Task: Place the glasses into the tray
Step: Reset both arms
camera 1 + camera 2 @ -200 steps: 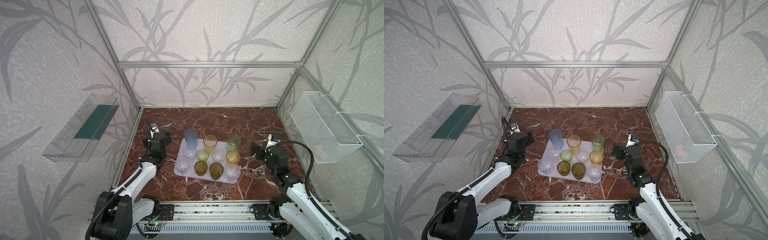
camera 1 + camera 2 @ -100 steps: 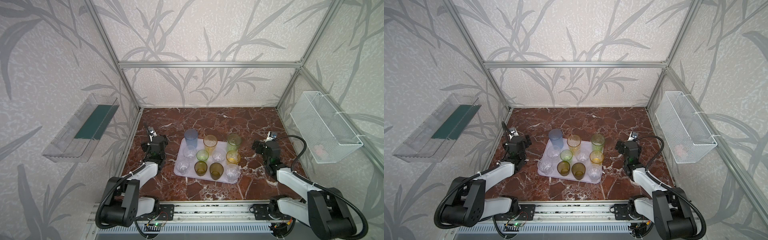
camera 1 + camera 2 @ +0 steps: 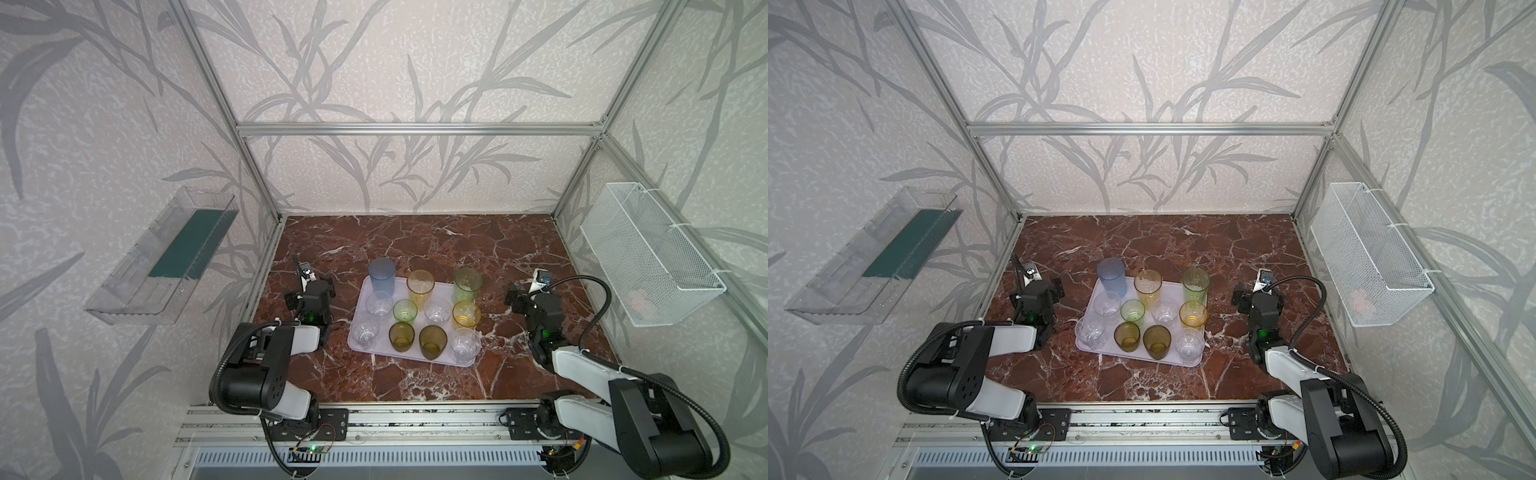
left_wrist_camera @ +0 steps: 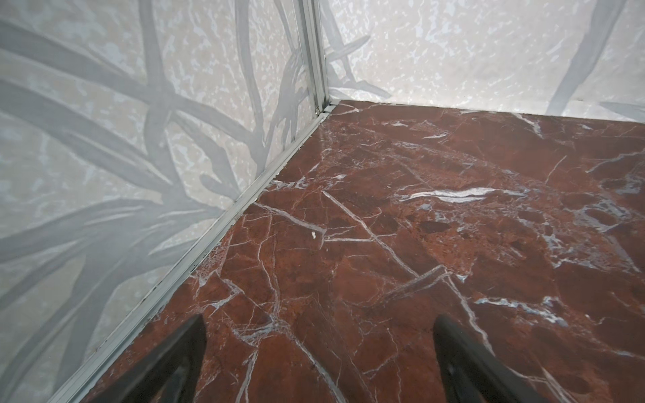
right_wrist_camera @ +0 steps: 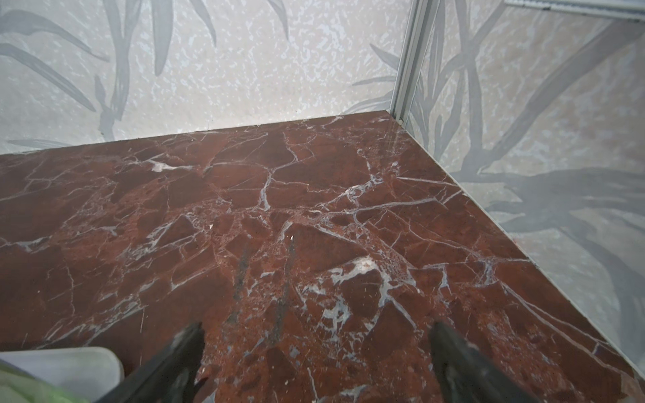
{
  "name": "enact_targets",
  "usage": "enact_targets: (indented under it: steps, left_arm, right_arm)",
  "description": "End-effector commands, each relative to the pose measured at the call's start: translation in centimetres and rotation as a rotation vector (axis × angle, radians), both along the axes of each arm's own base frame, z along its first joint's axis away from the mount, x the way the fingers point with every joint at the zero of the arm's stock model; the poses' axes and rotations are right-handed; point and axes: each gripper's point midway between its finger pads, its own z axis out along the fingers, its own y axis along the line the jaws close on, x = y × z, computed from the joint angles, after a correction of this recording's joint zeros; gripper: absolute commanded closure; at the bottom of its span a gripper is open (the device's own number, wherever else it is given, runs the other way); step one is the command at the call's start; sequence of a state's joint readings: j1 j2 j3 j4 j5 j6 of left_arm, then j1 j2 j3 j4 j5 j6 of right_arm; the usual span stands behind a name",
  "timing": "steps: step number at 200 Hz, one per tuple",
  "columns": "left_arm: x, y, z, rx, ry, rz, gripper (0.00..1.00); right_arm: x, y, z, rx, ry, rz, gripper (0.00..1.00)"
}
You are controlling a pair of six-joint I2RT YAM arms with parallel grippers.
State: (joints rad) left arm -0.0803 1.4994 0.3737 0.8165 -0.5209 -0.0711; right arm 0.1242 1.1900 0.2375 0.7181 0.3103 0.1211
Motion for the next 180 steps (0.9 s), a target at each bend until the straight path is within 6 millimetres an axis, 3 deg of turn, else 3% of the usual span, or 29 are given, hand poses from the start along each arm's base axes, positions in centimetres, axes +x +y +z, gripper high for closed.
enact_targets:
  steps: [1, 55, 86, 93, 103, 126, 180]
  left_arm:
    - [1.3, -0.6, 1.2, -0.014, -0.044, -0.056, 0.00]
    - [2.1, -0.3, 0.8, -0.035, -0.031, -0.068, 0.00]
    - [2.1, -0.3, 0.8, -0.029, -0.035, -0.071, 0.01]
    - [2.1, -0.3, 0.9, -0.029, -0.037, -0.070, 0.00]
    - [2.1, -0.3, 0.9, -0.029, -0.037, -0.070, 0.00]
    - [2.1, -0.4, 0.9, -0.029, -0.036, -0.071, 0.00]
    - [2.1, -0.3, 0.9, -0.029, -0.037, -0.069, 0.00]
  right_arm:
    - [1.0, 0.6, 1.1, -0.033, -0.065, 0.048, 0.01]
    - [2.5, -0.2, 0.1, -0.103, -0.128, 0.003, 0.01]
    - [3.5, 1.1, -0.8, -0.103, -0.070, 0.078, 0.01]
    - [3.8, 1.8, -2.0, -0.102, -0.030, 0.118, 0.01]
    - [4.9, 2.4, -2.0, -0.122, -0.045, 0.150, 0.01]
    - [5.0, 2.4, -2.6, -0.109, 0.038, 0.146, 0.01]
    - [4.9, 2.2, -2.4, -0.115, -0.008, 0.131, 0.01]
